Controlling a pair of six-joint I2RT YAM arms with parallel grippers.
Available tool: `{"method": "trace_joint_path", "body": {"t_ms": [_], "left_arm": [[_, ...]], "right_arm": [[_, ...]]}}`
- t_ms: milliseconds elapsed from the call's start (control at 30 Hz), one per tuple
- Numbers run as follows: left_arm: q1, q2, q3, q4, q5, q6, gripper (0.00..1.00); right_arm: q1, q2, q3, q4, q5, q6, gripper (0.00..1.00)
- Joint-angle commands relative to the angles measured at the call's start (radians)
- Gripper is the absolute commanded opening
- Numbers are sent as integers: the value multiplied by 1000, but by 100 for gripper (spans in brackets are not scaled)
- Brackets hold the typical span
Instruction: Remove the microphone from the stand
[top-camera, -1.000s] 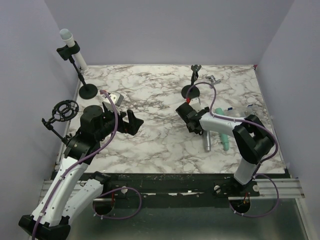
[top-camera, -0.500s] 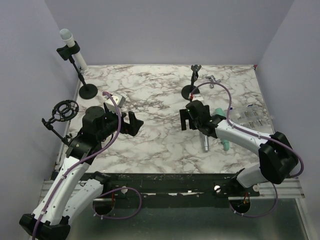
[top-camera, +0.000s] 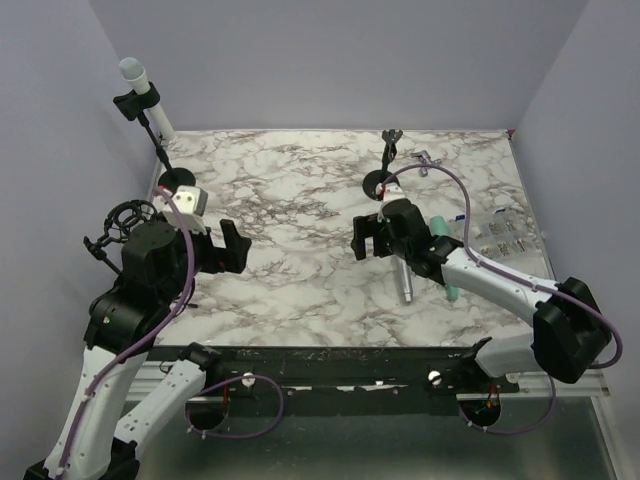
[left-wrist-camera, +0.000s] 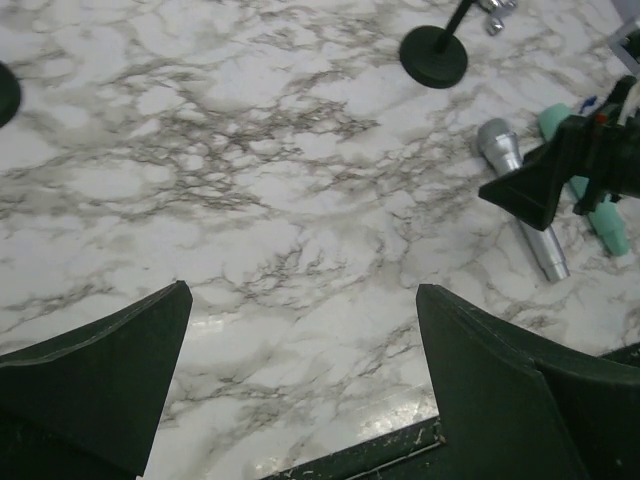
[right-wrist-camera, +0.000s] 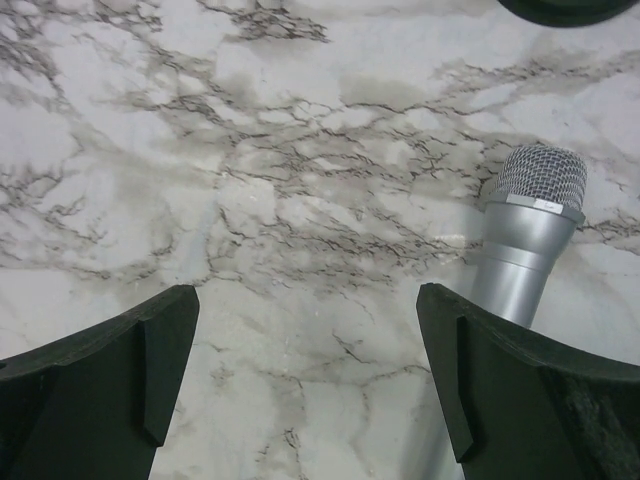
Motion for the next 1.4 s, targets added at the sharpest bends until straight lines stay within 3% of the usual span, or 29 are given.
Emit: {"method": "trace_joint_path", "body": {"t_ms": [0,233,600,733,1133,1367], "left_arm": [[-3,18,182,-235,-316,-8,99],[11,107,358,-388,-689,-11,99],[342,148,414,-282,-766,-98,99],[432,173,404,-289,-835,-225,99],[663,121,290,-245,-721,-606,94],[752,131,216,-194,-638,-642,99]], "right_arm": [[1,-50,-24,79,-102,-16,100],[1,-106,-87,119,-129,-6,100],[1,-133,-134,185,-167,11,100],[1,-152,-152,194,-172,16,100],[1,-186,-182,220,-183,23,100],[1,-194,-191,231,-208,27,100]]}}
